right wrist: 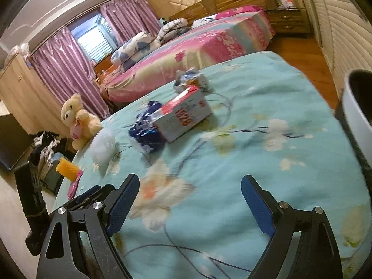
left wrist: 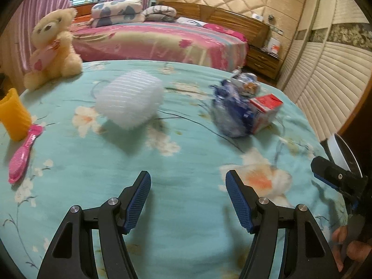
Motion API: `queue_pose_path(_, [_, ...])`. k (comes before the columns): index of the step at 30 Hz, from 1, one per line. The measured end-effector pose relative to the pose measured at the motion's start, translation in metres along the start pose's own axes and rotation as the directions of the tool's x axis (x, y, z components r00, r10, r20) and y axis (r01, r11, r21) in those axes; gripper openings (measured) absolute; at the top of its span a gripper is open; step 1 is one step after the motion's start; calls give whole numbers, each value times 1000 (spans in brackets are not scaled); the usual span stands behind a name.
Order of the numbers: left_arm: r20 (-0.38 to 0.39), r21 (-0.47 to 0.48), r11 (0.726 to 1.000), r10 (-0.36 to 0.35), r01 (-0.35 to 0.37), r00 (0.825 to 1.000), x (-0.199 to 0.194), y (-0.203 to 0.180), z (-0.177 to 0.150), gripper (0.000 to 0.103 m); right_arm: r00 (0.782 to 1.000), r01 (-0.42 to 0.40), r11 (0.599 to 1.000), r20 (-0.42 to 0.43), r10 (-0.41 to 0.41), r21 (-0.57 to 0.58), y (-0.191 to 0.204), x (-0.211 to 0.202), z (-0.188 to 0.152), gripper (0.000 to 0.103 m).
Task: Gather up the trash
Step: 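Move both open grippers back over the remaining trash on the bed, then grasp the white foam net with the left gripper while the right gripper grasps the blue Ampo bag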
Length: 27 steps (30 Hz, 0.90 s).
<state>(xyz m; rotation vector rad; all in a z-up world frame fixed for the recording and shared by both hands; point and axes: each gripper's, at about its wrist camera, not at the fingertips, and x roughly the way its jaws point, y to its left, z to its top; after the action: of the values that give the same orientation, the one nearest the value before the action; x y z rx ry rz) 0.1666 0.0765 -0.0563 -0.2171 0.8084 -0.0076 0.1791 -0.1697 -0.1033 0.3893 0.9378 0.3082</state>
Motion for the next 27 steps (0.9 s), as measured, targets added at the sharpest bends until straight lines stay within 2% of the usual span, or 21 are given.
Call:
queue_pose_path(10, [9, -87, 994, 59, -58, 998, 3, 45, 16, 66, 998, -51, 994, -47, 47, -93, 47, 40, 6, 90])
queue_pose_path(14, [18, -105, 992, 70, -68, 997, 8, 56, 27, 66, 998, -46, 990, -49, 39, -136, 61, 55, 10, 83])
queue_pose_path(27, [14, -114, 991, 79, -77, 997, 41, 71, 53, 65, 997, -40, 993, -74, 32, -112, 71, 94, 28, 73])
